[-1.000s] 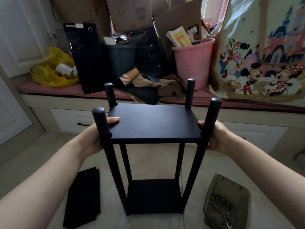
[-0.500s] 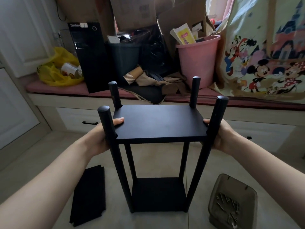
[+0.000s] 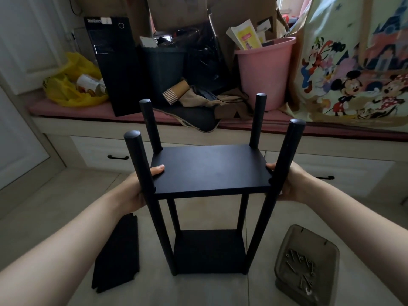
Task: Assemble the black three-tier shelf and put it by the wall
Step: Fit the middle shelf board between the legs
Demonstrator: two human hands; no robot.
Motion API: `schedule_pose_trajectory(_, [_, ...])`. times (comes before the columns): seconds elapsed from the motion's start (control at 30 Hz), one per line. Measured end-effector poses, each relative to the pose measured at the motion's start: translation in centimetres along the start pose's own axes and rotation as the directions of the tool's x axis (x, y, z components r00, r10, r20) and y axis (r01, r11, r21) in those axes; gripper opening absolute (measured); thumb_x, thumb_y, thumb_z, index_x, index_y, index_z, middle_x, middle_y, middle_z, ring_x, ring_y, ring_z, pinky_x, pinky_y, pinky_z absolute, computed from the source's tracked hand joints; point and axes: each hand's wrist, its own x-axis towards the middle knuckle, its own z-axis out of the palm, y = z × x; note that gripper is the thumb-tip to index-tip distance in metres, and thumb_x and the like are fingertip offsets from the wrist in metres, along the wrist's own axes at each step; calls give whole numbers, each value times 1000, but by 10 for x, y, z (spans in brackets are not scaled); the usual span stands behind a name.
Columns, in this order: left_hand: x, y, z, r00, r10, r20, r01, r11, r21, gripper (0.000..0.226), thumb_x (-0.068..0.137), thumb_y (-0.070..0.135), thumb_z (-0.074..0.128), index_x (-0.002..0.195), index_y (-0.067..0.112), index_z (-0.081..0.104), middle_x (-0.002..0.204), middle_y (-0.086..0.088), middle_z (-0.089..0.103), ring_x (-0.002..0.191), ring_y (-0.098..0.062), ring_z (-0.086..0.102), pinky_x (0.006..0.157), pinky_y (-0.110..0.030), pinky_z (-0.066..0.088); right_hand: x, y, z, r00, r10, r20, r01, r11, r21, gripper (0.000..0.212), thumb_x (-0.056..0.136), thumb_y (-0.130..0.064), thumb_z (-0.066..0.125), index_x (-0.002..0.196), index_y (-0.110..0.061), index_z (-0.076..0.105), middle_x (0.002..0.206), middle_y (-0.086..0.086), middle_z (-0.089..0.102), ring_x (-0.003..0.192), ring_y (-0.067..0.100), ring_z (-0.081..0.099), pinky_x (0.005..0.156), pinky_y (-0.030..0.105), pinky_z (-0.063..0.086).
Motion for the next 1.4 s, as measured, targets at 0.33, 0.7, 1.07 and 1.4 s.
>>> schedule_pose_trajectory(0.33, [6,-22,0,994,-88,-68,92,994,57,62,79,33,75,132,6,58,110,-12,75,85,-21,76,60,-29,59,9,23,-1,997,72,27,-69,993,-92,21,94,-26,57,79,-12,53,75,10,57,73,25,58,68,38,46])
schedule_pose_trajectory(0.7, [21,-54,-9,961,-196,-196,229,959,165,73,72,47,78,131,8,57,127,-16,65,113,-33,65,80,-38,55,20,45,1,988,157,5,-155,976,-154,23,96,-23,56,77,-10,56,73,12,61,73,27,60,72,38,49])
schedule_pose_trajectory(1.07, [28,-57,-24,952,-217,-215,280,902,329,64,77,60,67,121,14,59,119,-15,66,105,-34,68,80,-41,58,23,54,1,981,193,-5,-191,969,-154,21,94,-23,59,77,-12,55,73,10,61,75,26,60,72,38,47])
schedule_pose_trajectory(1.4, [-6,-52,-19,925,-132,-355,273,882,384,15,102,15,56,110,7,66,101,-15,76,89,-29,75,64,-34,58,-18,68,11,967,221,-129,-238,961,-139,18,98,-21,46,84,-12,53,82,11,62,75,24,58,68,34,42])
